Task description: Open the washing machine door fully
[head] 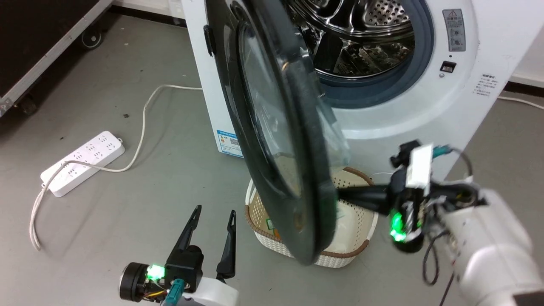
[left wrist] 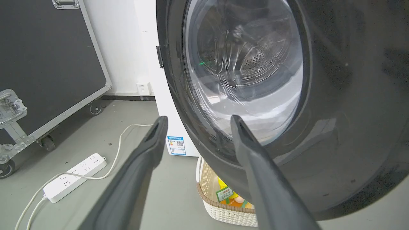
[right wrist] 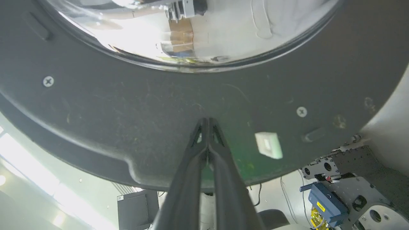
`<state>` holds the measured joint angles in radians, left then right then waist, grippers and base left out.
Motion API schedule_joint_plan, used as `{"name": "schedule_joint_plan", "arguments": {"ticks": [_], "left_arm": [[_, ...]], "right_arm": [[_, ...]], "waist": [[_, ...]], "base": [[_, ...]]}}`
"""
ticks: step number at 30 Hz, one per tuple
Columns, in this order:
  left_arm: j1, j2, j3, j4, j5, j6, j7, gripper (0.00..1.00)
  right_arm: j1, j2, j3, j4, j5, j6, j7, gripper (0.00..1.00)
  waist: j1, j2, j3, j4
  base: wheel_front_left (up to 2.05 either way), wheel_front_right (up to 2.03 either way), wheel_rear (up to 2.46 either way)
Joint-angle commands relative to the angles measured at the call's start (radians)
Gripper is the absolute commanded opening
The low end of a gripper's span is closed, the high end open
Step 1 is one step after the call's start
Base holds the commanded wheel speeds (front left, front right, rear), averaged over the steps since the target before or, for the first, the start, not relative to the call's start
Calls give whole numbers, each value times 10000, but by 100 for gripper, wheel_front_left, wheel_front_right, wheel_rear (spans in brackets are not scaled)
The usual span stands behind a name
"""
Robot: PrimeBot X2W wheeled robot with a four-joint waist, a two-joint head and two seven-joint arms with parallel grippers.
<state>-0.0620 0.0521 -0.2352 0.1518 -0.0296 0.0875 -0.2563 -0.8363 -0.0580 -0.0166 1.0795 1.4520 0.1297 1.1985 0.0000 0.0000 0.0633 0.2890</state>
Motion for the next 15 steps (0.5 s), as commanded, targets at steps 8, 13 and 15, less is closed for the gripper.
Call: {"name": "schedule_joint_plan", "arguments": {"ticks": [8, 13, 15], "left_arm": [[224, 11, 3, 2, -15, 23, -55, 100], [354, 50, 159, -70, -25, 99, -55, 100], [406, 87, 226, -93, -27, 112, -55, 100]], "right_arm": [[1729, 77, 3347, -1824, 2439, 10, -2111, 0], [1782, 75, 3765, -2071, 2626, 10, -3597, 100], [1801, -105, 3703, -2304, 2467, 10, -4124, 100]], "waist": [[0, 0, -164, 21], [0, 0, -337, -200], [0, 0, -449, -306]], "base": [[0, 0, 0], [0, 0, 0], [0, 0, 0]]}}
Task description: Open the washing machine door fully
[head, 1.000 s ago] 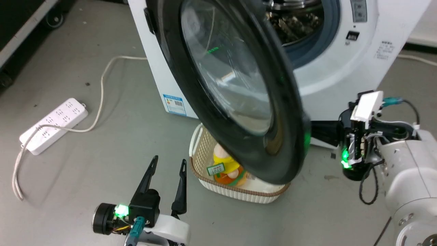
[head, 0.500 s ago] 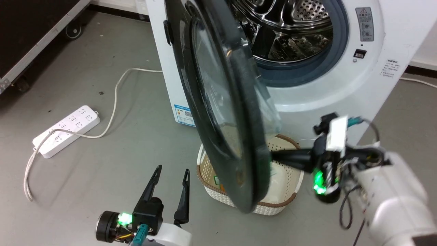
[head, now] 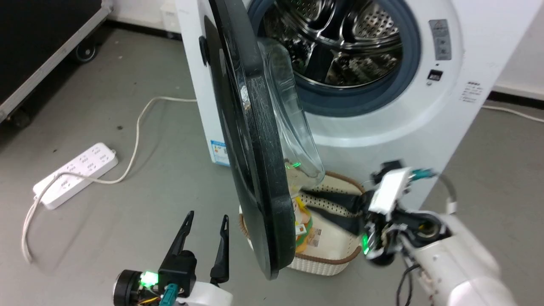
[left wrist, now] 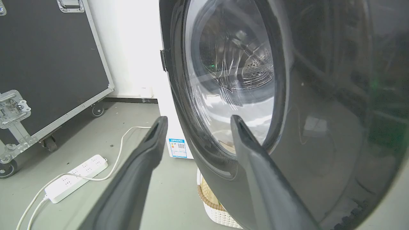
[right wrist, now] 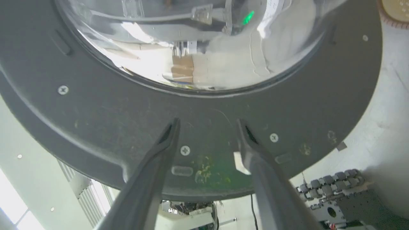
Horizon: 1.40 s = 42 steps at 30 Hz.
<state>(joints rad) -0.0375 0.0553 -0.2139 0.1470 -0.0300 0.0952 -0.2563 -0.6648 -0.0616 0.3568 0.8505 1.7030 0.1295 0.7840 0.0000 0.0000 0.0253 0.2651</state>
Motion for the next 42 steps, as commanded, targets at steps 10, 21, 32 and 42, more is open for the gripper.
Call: {"name": "schedule_joint_plan", "arguments": {"ticks": [10, 21, 32, 42], "left_arm": [[514, 170, 429, -337, -165, 48, -55, 100], [958, 174, 884, -635, -465, -252, -55, 100], [1224, 194, 989, -505, -376, -658, -55, 100], [1322, 124, 1005, -286, -368, -784, -55, 43]], "right_arm": [[1817, -2517, -144, -4253, -3784, 12, -5422, 100], [5118, -2988, -1954, -5664, -11312, 12, -10238, 100], [8103, -460, -3758, -8129, -15233, 12, -10448, 100], [8784, 46, -3904, -8792, -15892, 12, -10455, 100]], "waist": [[0, 0, -571, -673], [0, 0, -952, -1425], [0, 0, -1020, -1709], [0, 0, -984, -1775]], "base": [[0, 0, 0], [0, 0, 0], [0, 0, 0], [0, 0, 0]]}}
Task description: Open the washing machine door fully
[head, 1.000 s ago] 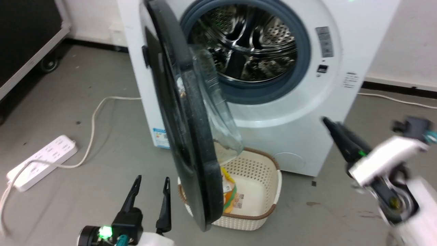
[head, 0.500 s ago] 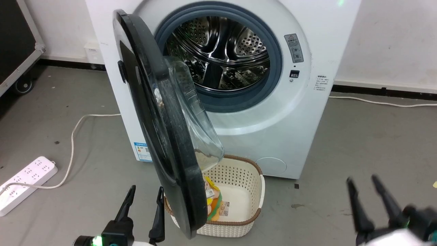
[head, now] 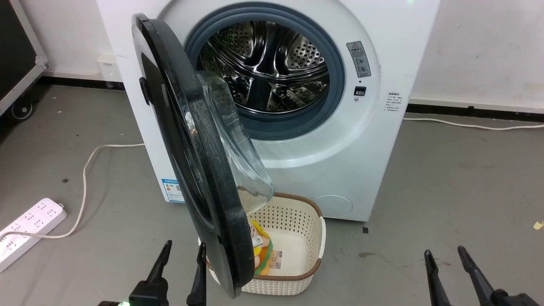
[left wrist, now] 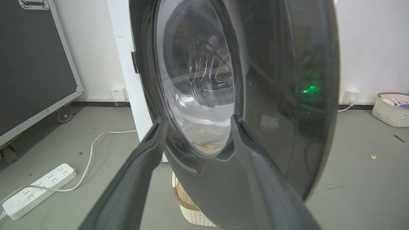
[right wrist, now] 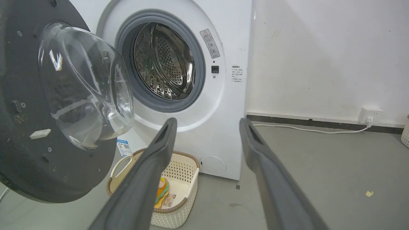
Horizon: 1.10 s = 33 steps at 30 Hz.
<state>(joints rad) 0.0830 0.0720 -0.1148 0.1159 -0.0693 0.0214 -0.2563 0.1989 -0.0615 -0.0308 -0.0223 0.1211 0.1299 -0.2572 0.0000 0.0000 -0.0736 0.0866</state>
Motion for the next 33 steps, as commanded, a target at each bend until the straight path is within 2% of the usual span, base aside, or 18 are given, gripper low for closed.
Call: {"name": "schedule_joint_plan", "arguments": {"ticks": [1, 4, 12, 15, 17, 21, 23, 24, 25, 26, 30, 33], "left_arm": [[91, -49, -2, -19, -6, -119, -55, 0], [7, -80, 203, -772, -127, -287, -55, 0], [-599, -170, 896, -3106, -259, -40, -55, 0], [-850, -184, 880, -3803, -208, 16, -55, 0], [-1382, -202, 403, -4904, -41, 27, -55, 0], [-1379, -204, -231, -4780, 222, -167, -55, 0], [-1223, -206, -946, -4514, 296, -353, 80, 0], [-1223, -206, -946, -4514, 296, -353, 80, 0], [-1029, -209, -1467, -4331, 197, -428, 302, 0], [-1029, -209, -1467, -4331, 197, -428, 302, 0], [-648, -214, -2600, -3285, -66, -618, 1077, 0], [-601, -215, -2964, -2563, -353, -588, 1549, 0]], "right_arm": [[170, 59, -33, -62, -68, 8, -43, 100], [132, 98, -101, -24, 28, 8, -44, 100], [70, 109, 133, 62, -42, 8, -45, 100], [52, 110, 111, 66, -19, 8, -45, 100], [-2, 111, 79, 81, -20, 8, -45, 100], [-37, 111, 105, 114, -23, 8, -45, 100], [-59, 111, 134, 168, -129, 8, -45, 100], [-59, 111, 134, 168, -129, 8, -45, 100], [-74, 111, 124, 206, -140, 8, -45, 100], [-74, 111, 124, 206, -140, 8, -45, 100], [-98, 111, 186, 305, -84, 8, -45, 100], [-129, 112, 191, 424, -42, 8, -45, 100]], "waist": [[0, 0, 10, 16], [0, 0, 23, 22], [0, 0, -12, 13], [0, 0, -18, 8], [0, 0, -9, -24], [0, 0, -14, -67], [0, 0, 3, -120], [0, 0, 3, -120], [0, 0, 24, -131], [0, 0, 24, -131], [0, 0, 93, -142], [0, 0, 160, -145]], "base": [[0, 0, 0], [0, 0, 0], [0, 0, 0], [0, 0, 0], [0, 0, 0], [0, 0, 0], [0, 0, 0], [0, 0, 0], [0, 0, 0], [0, 0, 0], [0, 0, 0], [0, 0, 0]]}}
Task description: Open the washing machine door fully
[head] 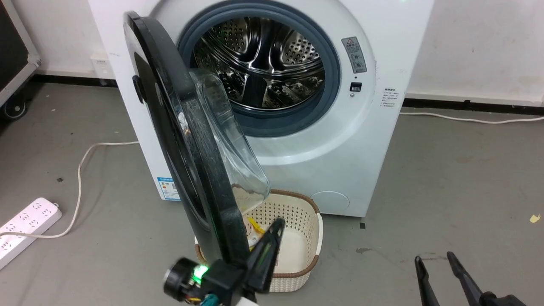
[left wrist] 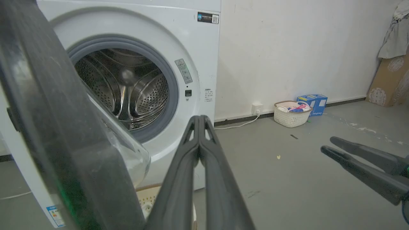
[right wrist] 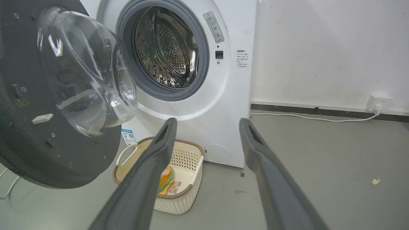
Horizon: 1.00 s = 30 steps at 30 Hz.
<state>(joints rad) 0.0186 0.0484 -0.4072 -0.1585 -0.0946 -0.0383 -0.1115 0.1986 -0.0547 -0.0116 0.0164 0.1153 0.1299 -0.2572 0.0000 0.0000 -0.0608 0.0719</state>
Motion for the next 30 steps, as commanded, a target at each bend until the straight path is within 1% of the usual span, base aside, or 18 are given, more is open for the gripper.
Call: {"name": "schedule_joint_plan", "arguments": {"ticks": [1, 4, 6, 11, 16, 17, 18, 23, 30], "left_arm": [[43, 21, -40, 181, -99, 8, 101, 0], [-119, 20, -111, 1044, -280, 126, 428, 0], [-280, 20, -39, 1597, -325, 311, 500, 0], [-594, 21, 278, 2574, -431, 725, 309, 0], [-709, 157, 408, 2996, -489, 754, 131, 0], [-716, 178, 388, 3024, -489, 737, 123, 0], [-690, 226, 295, 3053, -497, 672, 141, 0], [-497, 294, 302, 3040, -610, 702, 156, 0], [-375, 487, 730, 2830, -911, 864, -137, 0]], "right_arm": [[-126, 44, -1, 36, 15, 8, -45, 100], [-154, 45, -24, 92, 62, 8, -45, 100], [-168, 45, 7, 111, 66, 8, -45, 100], [-164, 45, -14, 129, 71, 8, -45, 100], [-72, 45, -85, 183, 159, 8, -45, 100], [-49, 45, -101, 197, 191, 8, -45, 100], [13, 45, -89, 220, 282, 8, -45, 100], [66, 45, -27, 333, 462, 8, -45, 100], [36, 45, 285, 544, 481, 8, -45, 100]], "waist": [[0, 0, 32, 2], [0, 0, 110, -10], [0, 0, 155, -30], [0, 0, 249, 25], [0, 0, 234, 443], [0, 0, 222, 579], [0, 0, 176, 1096], [0, 0, 124, 2175], [0, 0, 184, 3491]], "base": [[0, 0, 0], [0, 0, 0], [0, 0, 0], [0, 0, 0], [0, 0, 0], [0, 0, 0], [0, 0, 0], [0, 0, 0], [0, 0, 0]]}}
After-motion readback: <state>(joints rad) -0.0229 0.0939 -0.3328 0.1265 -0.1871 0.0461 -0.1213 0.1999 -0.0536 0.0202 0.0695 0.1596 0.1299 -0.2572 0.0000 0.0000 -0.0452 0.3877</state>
